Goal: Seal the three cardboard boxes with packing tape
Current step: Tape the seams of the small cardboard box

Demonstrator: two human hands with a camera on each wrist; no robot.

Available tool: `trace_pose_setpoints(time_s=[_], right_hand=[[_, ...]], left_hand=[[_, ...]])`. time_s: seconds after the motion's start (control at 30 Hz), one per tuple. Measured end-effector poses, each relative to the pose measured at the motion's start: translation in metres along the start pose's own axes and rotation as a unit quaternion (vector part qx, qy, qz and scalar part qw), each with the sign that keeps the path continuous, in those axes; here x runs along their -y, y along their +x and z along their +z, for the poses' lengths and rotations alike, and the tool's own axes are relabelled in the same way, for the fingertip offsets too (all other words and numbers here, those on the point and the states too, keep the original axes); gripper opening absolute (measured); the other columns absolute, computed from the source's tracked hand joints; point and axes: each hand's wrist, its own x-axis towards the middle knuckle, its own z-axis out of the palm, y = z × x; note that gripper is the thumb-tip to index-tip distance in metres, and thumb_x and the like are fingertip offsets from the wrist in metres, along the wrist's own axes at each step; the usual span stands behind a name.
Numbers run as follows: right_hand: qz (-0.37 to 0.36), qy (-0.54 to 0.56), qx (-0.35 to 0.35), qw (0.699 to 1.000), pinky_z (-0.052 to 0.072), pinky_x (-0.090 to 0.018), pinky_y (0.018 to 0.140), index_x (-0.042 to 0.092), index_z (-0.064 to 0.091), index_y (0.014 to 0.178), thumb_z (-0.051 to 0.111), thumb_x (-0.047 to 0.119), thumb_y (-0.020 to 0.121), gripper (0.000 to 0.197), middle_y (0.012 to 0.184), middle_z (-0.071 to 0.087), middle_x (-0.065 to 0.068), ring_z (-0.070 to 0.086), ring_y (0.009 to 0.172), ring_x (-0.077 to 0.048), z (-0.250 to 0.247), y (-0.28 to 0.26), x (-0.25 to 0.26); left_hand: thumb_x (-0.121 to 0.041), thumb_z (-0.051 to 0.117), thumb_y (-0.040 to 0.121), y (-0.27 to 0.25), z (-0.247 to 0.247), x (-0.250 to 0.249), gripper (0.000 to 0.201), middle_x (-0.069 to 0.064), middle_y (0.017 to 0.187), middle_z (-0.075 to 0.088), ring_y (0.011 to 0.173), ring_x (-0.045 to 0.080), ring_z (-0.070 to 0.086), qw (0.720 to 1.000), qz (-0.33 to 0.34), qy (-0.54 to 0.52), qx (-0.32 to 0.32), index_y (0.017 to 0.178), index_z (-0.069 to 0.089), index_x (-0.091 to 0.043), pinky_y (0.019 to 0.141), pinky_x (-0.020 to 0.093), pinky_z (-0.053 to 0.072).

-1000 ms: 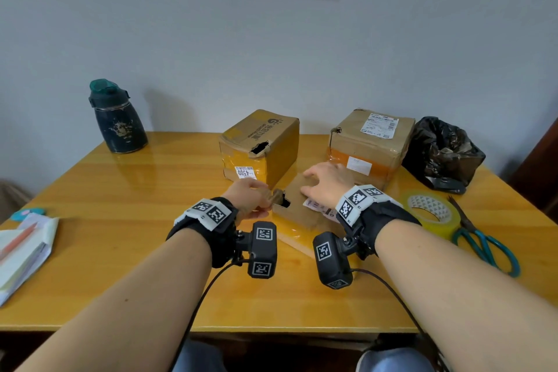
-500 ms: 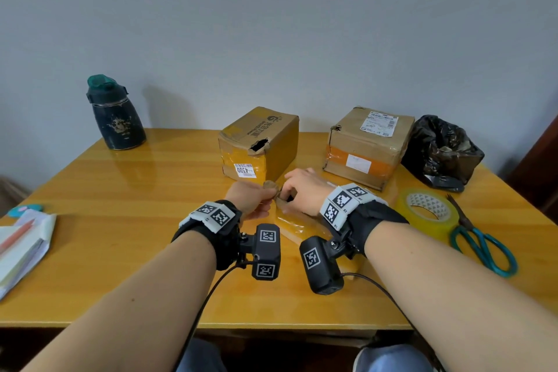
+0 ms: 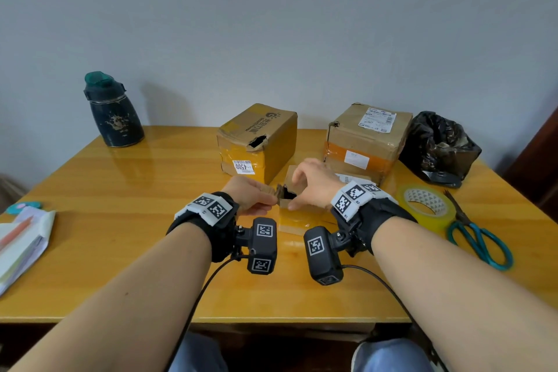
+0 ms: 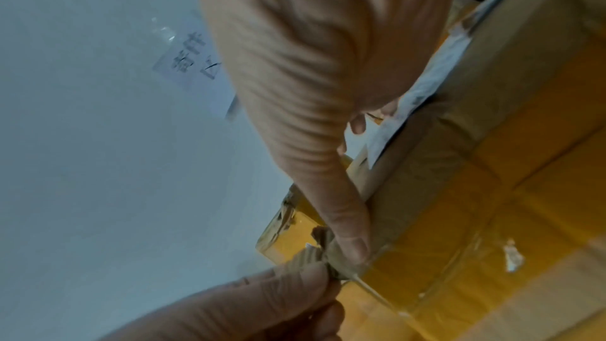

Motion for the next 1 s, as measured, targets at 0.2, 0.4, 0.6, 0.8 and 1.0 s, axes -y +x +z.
trace_pose_setpoints(time_s=[0.2, 0.4, 0.6, 0.8, 1.0], right_hand=[[0.021, -0.044, -0.008, 0.999, 0.02, -0.042, 0.113, 0.025, 0.034, 0.136, 0.083, 0.041, 0.066, 0.088, 0.146, 0.031, 0.0, 0.023, 0.137, -0.024, 0.012, 0.0, -0.012], [0.006, -0.043, -0.005, 0.999, 0.015, -0.041, 0.115, 0.027, 0.033, 0.14, 0.079, 0.042, 0.071, 0.084, 0.149, 0.026, 0.002, 0.019, 0.14, -0.023, 0.014, 0.003, -0.019], [-0.004, -0.057, -0.024, 0.998, 0.016, -0.041, 0.115, 0.025, 0.036, 0.137, 0.077, 0.044, 0.073, 0.079, 0.148, 0.027, 0.0, 0.02, 0.139, -0.024, 0.019, 0.004, -0.019], [-0.009, -0.068, -0.025, 0.997, 0.016, -0.041, 0.114, 0.024, 0.036, 0.137, 0.076, 0.043, 0.074, 0.077, 0.149, 0.027, 0.0, 0.021, 0.139, -0.024, 0.02, 0.005, -0.018], [-0.01, -0.071, -0.032, 0.997, 0.018, -0.04, 0.113, 0.024, 0.037, 0.134, 0.076, 0.042, 0.073, 0.075, 0.146, 0.03, 0.001, 0.023, 0.137, -0.024, 0.021, 0.005, -0.018]], left_hand=[[-0.017, 0.078, 0.079, 0.001, 0.014, -0.007, 0.019, 0.009, 0.085, 0.069, 0.071, 0.016, 0.062, 0.998, 0.006, -0.048, -0.033, 0.09, 0.068, -0.005, 0.08, 0.033, 0.059], [-0.011, 0.068, 0.087, 0.008, 0.029, -0.006, 0.01, 0.008, 0.071, 0.062, 0.063, 0.018, 0.06, 0.995, 0.021, -0.045, -0.089, 0.08, 0.066, -0.004, 0.076, 0.036, 0.059], [-0.007, 0.066, 0.086, 0.011, 0.026, -0.009, 0.01, 0.005, 0.074, 0.059, 0.063, 0.015, 0.06, 0.994, 0.016, -0.077, -0.076, 0.081, 0.057, -0.007, 0.053, 0.022, 0.055], [-0.012, 0.064, 0.091, 0.007, 0.029, -0.017, 0.016, 0.005, 0.066, 0.054, 0.054, 0.013, 0.052, 0.996, 0.007, -0.041, -0.074, 0.08, 0.058, -0.003, 0.055, 0.022, 0.053], [-0.014, 0.058, 0.095, 0.007, 0.024, -0.017, 0.017, 0.008, 0.069, 0.055, 0.057, 0.015, 0.053, 0.998, -0.001, -0.045, -0.051, 0.083, 0.057, -0.002, 0.064, 0.027, 0.055]])
